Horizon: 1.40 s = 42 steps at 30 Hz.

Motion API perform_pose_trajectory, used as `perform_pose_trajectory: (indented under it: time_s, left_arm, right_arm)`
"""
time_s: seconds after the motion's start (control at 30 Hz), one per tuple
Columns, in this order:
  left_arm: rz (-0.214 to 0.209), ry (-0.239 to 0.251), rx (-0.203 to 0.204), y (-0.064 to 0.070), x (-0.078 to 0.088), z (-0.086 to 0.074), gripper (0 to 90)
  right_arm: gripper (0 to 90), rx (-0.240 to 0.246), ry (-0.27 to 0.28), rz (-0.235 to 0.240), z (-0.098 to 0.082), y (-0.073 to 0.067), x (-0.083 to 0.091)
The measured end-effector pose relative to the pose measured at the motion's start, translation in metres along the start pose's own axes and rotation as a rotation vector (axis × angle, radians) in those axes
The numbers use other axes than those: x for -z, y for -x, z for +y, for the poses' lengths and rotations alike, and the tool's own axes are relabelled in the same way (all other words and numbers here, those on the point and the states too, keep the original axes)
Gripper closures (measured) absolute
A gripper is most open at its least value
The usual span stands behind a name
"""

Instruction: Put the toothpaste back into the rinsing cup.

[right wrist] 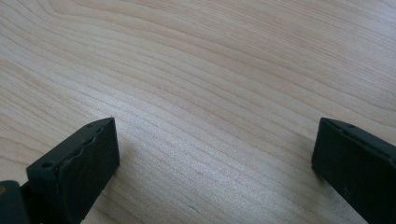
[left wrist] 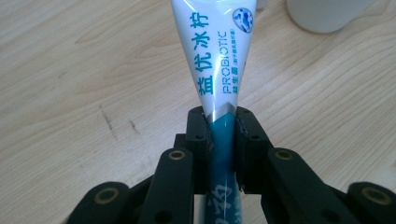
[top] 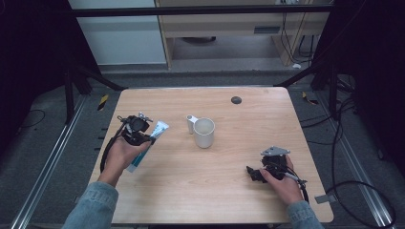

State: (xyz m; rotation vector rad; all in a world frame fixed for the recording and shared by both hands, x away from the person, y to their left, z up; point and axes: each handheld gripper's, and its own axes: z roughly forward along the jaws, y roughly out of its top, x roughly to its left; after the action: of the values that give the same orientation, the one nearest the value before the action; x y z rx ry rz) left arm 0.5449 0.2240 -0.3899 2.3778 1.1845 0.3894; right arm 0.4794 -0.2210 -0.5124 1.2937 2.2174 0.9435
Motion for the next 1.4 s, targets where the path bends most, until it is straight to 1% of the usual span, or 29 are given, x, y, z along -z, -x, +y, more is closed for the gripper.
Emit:
perform_pose_trajectory:
  time_s: [0.1, 0.23, 0.33, 0.37, 0.4, 0.5, 0.53, 0.6, 0.7, 0.77, 0.8, 0.9, 1.1, 1.33, 1.4]
  left_arm:
    - [-0.009, 0.015, -0.006, 0.008, 0.000, 0.007, 77.7]
    - [-0.003, 0.040, -0.026, 0.019, 0.003, 0.016, 77.7]
    - [-0.005, 0.062, -0.030, 0.026, 0.005, 0.022, 77.6]
    - [-0.005, 0.062, -0.030, 0.026, 0.005, 0.022, 77.6]
    - [-0.008, 0.076, -0.032, 0.029, 0.006, 0.026, 77.6]
    - [-0.011, 0.089, -0.036, 0.034, 0.007, 0.031, 77.6]
    - [-0.011, 0.096, -0.031, 0.035, 0.007, 0.033, 77.6]
    - [-0.007, 0.096, -0.037, 0.036, 0.007, 0.035, 77.6]
    - [0.000, 0.112, -0.036, 0.039, 0.010, 0.040, 77.7]
    - [-0.002, 0.110, -0.042, 0.041, 0.011, 0.043, 77.7]
    - [0.000, 0.113, -0.049, 0.043, 0.012, 0.045, 77.6]
    - [-0.006, 0.127, -0.051, 0.046, 0.014, 0.048, 77.7]
    - [-0.005, 0.154, -0.041, 0.049, 0.015, 0.053, 77.6]
    - [-0.015, 0.220, -0.037, 0.053, 0.021, 0.069, 77.6]
    - [-0.009, 0.236, -0.039, 0.054, 0.025, 0.073, 77.7]
  right_arm:
    - [1.1, 0.000, 0.000, 0.000, 0.000, 0.000, 0.000]
    - [1.1, 0.000, 0.000, 0.000, 0.000, 0.000, 0.000]
    - [1.0, 0.000, 0.000, 0.001, 0.000, 0.000, 0.000]
    - [1.1, 0.000, 0.000, 0.000, 0.000, 0.000, 0.000]
    - [1.1, -0.001, 0.000, 0.001, 0.000, 0.000, 0.000]
    - [1.1, 0.000, 0.000, 0.000, 0.000, 0.000, 0.000]
    - [1.1, 0.000, 0.000, 0.000, 0.000, 0.000, 0.000]
    - [1.0, 0.000, 0.000, 0.001, 0.000, 0.000, 0.000]
    - [1.1, 0.000, 0.000, 0.000, 0.000, 0.000, 0.000]
    - [1.1, 0.000, 0.000, 0.000, 0.000, 0.000, 0.000]
    - [1.0, 0.000, 0.000, 0.001, 0.000, 0.000, 0.000]
    - [1.1, 0.000, 0.000, 0.000, 0.000, 0.000, 0.000]
    - [1.1, 0.000, 0.000, 0.000, 0.000, 0.000, 0.000]
    - [1.0, -0.003, -0.001, 0.001, 0.000, 0.000, 0.000]
    - [1.0, -0.001, 0.000, 0.000, 0.000, 0.000, 0.000]
